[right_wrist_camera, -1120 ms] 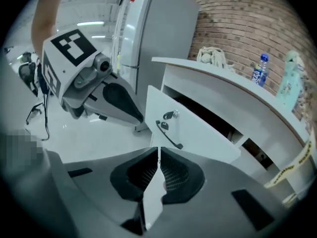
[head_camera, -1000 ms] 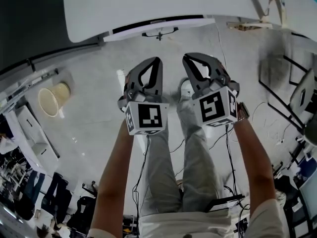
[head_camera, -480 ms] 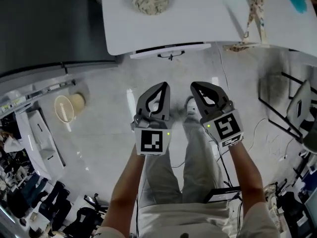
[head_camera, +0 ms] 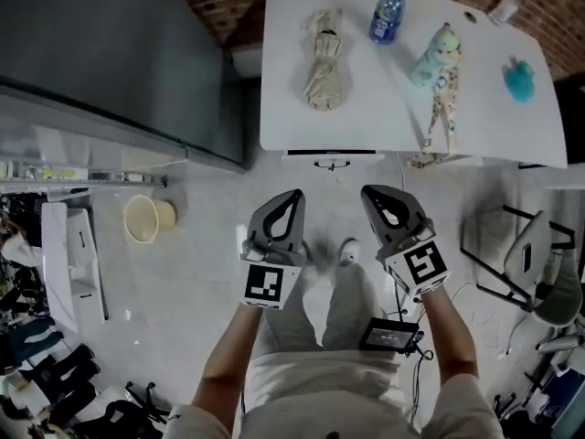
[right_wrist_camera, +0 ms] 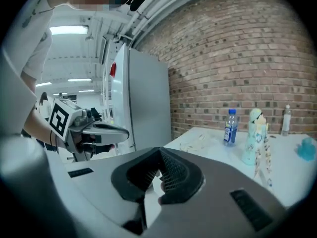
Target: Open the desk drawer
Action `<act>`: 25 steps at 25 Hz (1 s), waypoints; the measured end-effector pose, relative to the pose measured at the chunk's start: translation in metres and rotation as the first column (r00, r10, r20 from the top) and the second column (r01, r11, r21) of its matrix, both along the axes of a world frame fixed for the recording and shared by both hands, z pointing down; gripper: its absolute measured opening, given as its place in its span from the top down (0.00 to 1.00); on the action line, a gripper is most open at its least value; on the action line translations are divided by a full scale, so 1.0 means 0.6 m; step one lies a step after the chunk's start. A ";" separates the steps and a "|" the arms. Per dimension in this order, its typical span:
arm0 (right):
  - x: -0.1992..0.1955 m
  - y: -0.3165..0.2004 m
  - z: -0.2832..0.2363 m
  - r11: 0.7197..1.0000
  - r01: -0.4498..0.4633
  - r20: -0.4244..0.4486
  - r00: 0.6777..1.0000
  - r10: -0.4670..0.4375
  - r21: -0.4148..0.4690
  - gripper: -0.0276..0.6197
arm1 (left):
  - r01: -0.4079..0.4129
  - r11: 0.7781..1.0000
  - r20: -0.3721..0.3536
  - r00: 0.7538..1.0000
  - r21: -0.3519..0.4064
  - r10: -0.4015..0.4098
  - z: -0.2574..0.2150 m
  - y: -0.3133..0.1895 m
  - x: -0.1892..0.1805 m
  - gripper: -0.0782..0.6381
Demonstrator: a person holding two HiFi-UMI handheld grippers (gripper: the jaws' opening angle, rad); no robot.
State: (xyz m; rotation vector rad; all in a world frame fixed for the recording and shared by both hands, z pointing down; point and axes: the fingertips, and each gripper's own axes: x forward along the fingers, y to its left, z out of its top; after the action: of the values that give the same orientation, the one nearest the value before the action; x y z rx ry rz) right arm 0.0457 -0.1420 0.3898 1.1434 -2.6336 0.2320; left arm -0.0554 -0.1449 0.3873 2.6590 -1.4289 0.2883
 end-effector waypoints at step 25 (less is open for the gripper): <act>0.191 0.161 -0.370 0.980 -0.193 0.274 0.946 0.174 0.045 0.92 | 0.089 0.989 -0.059 0.995 0.118 -0.083 -0.368 0.145 -0.010 0.88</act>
State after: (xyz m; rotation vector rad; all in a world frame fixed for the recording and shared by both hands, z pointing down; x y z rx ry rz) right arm 0.1605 -0.0453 0.1679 1.4794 -2.7849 0.3549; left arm -0.0616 -0.0581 0.1664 2.6655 -1.5873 0.1253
